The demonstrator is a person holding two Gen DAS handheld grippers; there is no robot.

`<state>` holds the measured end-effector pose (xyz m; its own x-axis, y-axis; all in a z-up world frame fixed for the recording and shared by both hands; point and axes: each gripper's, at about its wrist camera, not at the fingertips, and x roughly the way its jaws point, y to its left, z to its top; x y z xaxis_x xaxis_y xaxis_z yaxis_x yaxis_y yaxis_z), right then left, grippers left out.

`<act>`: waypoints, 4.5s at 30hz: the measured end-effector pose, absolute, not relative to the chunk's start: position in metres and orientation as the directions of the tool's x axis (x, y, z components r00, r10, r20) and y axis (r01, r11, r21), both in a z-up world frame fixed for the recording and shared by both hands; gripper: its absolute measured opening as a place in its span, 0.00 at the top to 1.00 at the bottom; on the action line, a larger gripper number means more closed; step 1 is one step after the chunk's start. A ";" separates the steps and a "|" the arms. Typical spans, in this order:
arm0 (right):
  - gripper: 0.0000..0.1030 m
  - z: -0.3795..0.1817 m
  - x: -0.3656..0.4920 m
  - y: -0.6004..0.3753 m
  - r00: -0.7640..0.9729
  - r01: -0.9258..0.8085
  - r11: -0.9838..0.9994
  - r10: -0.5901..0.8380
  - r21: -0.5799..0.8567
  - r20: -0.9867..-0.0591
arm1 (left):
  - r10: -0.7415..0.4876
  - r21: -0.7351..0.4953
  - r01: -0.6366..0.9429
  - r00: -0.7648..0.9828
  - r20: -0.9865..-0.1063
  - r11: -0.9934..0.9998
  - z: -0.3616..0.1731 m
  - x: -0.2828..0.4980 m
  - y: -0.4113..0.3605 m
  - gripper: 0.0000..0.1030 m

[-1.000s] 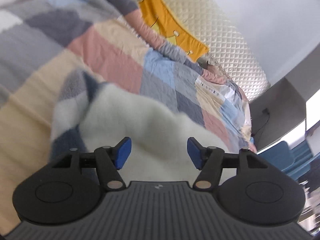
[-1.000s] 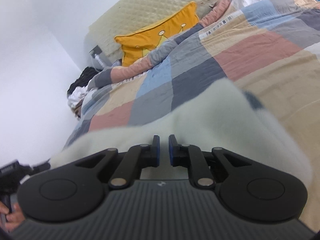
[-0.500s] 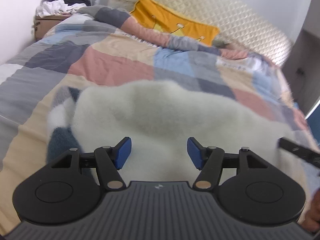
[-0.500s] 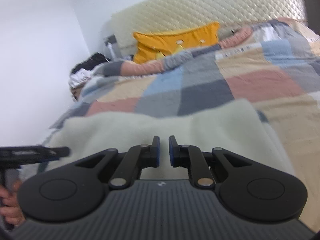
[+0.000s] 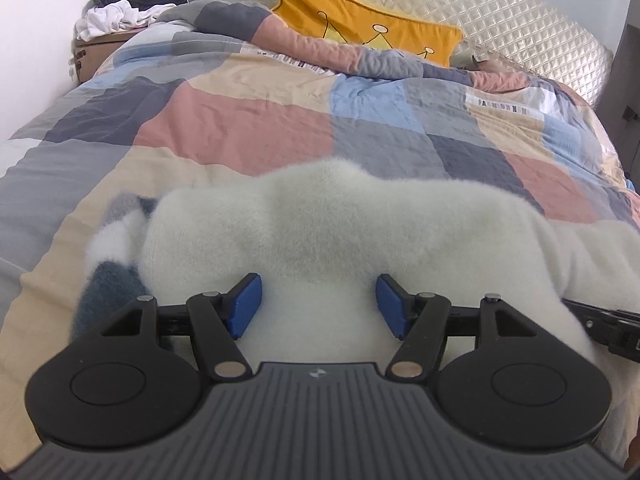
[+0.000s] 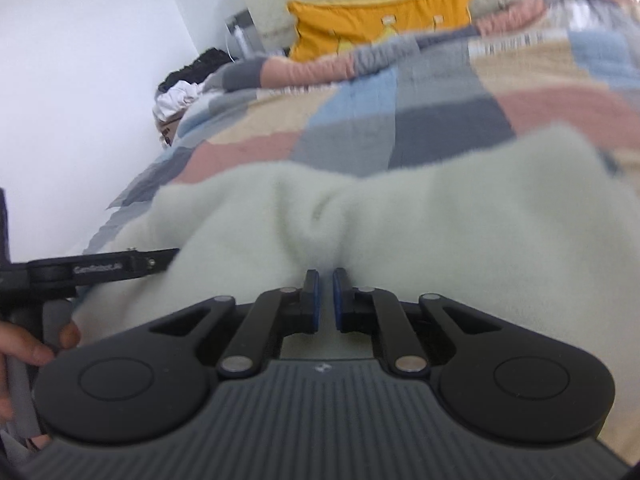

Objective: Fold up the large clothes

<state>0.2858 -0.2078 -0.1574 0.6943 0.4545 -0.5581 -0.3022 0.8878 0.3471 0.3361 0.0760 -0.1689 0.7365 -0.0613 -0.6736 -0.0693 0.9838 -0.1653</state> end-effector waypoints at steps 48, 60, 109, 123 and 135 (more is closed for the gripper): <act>0.55 -0.154 0.314 -0.255 0.839 -0.085 0.969 0.194 0.230 -0.508 | -0.056 -0.250 -0.139 0.767 -0.640 0.958 -0.156 0.350 0.096 0.31; 0.52 -0.129 0.248 -0.267 0.822 -0.064 0.898 0.294 0.436 -0.487 | -0.205 -0.492 -0.150 0.778 -0.594 0.858 -0.128 0.260 0.067 0.28; 0.08 -0.231 0.256 -0.292 0.826 0.305 0.183 0.438 0.934 -0.356 | -0.223 -0.927 -0.368 0.900 -0.375 0.073 -0.243 0.204 0.120 0.17; 0.38 -0.233 0.253 -0.296 0.821 0.279 0.248 0.440 0.927 -0.365 | -0.240 -0.877 -0.456 0.844 -0.480 0.152 -0.247 0.213 0.119 0.43; 0.59 -0.201 0.244 -0.292 0.845 0.136 0.406 0.428 0.904 -0.320 | -0.225 -0.883 -0.408 0.860 -0.457 0.233 -0.230 0.221 0.126 0.51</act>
